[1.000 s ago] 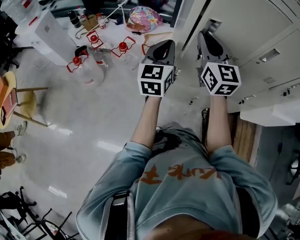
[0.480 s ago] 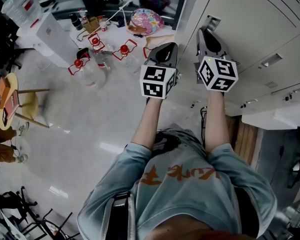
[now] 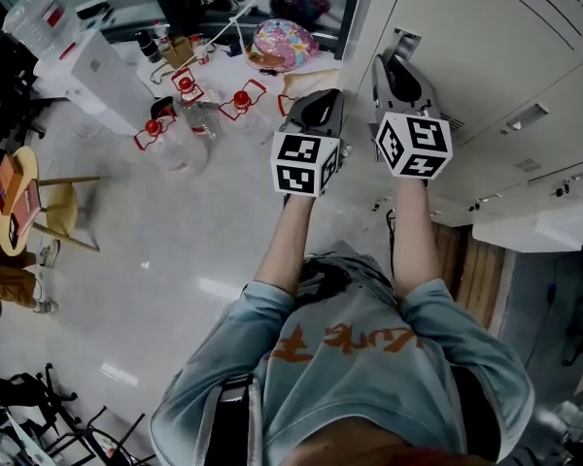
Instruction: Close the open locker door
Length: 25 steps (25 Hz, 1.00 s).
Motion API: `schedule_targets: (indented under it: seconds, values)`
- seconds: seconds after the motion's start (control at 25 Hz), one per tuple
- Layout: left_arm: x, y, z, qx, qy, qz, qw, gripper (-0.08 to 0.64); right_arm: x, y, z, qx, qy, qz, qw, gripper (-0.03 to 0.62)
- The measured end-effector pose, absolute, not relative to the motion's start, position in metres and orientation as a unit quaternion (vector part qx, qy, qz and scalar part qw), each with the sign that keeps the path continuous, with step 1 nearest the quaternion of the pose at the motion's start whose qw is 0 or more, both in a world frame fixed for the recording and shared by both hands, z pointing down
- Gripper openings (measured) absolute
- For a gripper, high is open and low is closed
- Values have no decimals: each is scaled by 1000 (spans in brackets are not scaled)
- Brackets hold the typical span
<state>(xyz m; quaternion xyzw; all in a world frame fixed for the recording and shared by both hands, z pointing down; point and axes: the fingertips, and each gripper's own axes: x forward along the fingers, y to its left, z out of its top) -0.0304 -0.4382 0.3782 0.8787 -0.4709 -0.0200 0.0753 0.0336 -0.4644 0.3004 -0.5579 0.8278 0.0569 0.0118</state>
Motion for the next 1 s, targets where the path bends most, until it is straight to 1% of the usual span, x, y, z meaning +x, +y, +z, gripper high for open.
schedule_targets:
  seconds: [0.04,0.16,0.36,0.56,0.68,0.72,0.88,1.0]
  values:
    - [-29,-438,379,879,-470,-18,76,18,32,-463,300,-552,832,57,15,69]
    - [-24,-436,382,881,-468,-15,77,18,35,-456,294,-542,838,62,30,129]
    - [-13,-432,386,886,-456,-11,80,18,51,-439,294,-542,836,64,51,138]
    - [2,-428,392,892,-445,-7,82,18,72,-424,310,-547,834,55,54,127]
    - [9,-427,398,894,-439,-6,87,18,88,-415,326,-559,827,51,42,72]
    - [11,-427,400,895,-438,-6,89,18,93,-412,330,-562,825,49,37,63]
    - [23,-424,412,899,-424,-6,109,18,109,-403,350,-573,818,38,9,48]
    - [31,-420,425,901,-415,1,124,18,120,-398,369,-585,810,34,-31,44]
